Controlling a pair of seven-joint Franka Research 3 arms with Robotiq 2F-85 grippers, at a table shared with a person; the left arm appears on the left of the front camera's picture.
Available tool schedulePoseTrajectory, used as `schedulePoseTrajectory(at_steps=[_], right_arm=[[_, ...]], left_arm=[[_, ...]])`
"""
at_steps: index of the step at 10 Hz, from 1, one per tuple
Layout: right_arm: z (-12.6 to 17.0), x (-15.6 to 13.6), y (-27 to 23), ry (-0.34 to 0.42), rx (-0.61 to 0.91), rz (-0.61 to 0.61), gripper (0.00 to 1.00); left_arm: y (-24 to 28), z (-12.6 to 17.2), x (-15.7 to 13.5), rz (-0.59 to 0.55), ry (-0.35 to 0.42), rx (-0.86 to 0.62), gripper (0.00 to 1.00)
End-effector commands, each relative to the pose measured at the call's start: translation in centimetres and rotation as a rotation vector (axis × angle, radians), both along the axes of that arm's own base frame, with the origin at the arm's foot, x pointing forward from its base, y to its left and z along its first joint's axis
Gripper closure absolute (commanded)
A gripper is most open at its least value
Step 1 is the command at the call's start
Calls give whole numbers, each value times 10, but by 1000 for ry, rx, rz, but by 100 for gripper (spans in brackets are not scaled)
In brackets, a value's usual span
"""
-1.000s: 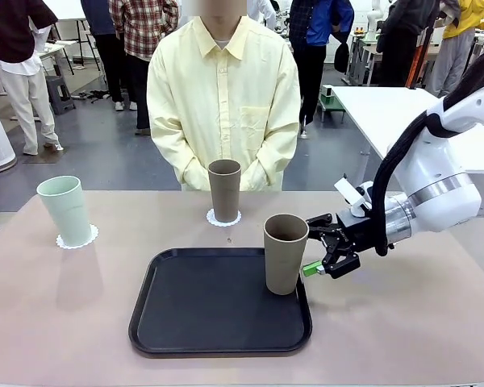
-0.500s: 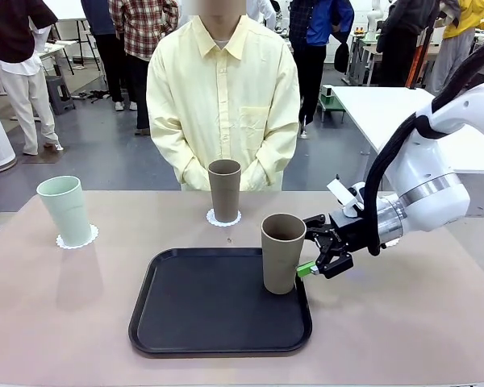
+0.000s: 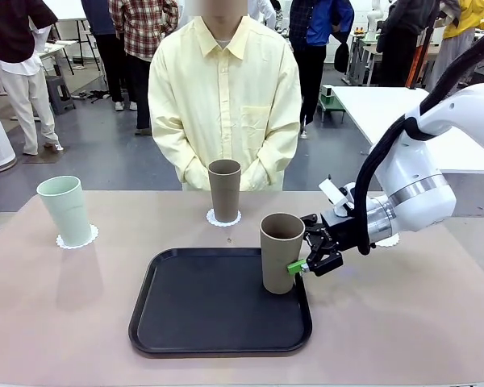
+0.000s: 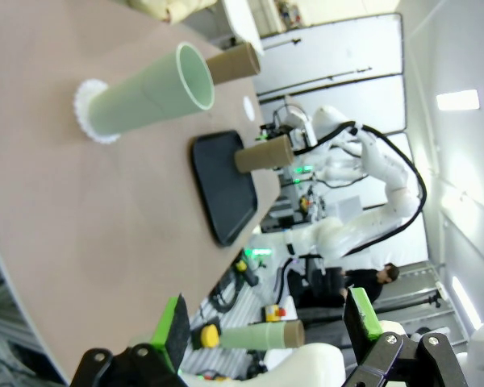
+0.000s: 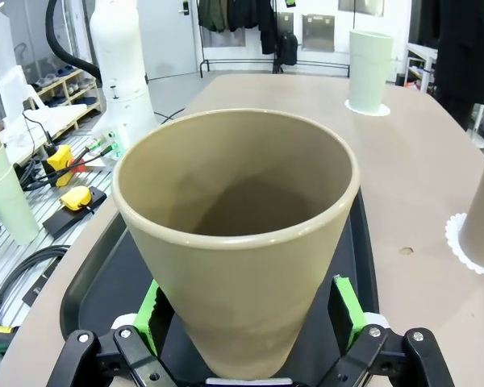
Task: Place coasters on the table and set cups on them.
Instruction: Take one Reusable plastic cup from the Flat Tray and place it on a coaster set by the human.
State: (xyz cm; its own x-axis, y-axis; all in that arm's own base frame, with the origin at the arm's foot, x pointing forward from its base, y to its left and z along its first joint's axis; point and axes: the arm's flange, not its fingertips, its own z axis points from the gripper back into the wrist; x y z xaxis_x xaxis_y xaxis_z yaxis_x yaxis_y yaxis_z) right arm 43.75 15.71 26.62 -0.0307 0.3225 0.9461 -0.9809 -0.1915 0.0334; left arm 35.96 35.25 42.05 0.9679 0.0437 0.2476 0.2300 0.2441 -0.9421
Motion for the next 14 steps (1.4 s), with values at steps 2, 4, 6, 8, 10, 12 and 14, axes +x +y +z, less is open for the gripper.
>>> schedulePoseTrajectory(at_steps=[2, 4, 6, 8, 10, 12, 14], right_arm=[[-6, 6, 13, -21, 22, 8, 0], [-6, 5, 12, -14, 35, 27, 0], [-9, 2, 13, -26, 45, 94, 28], [-10, 2, 13, -13, 46, 100, 88], [-7, 1, 11, -7, 47, 81, 100], [22, -8, 1, 20, 25, -36, 100], [73, -20, -19, 9, 26, -128, 100]], left_arm=[[0, 1, -1, 7, 14, 8, 0], [0, 1, -1, 7, 14, 8, 0], [0, 1, -1, 7, 14, 8, 0], [0, 1, -1, 7, 14, 8, 0], [0, 1, -1, 7, 14, 8, 0], [0, 1, -1, 7, 14, 8, 0], [0, 1, -1, 7, 14, 8, 0]])
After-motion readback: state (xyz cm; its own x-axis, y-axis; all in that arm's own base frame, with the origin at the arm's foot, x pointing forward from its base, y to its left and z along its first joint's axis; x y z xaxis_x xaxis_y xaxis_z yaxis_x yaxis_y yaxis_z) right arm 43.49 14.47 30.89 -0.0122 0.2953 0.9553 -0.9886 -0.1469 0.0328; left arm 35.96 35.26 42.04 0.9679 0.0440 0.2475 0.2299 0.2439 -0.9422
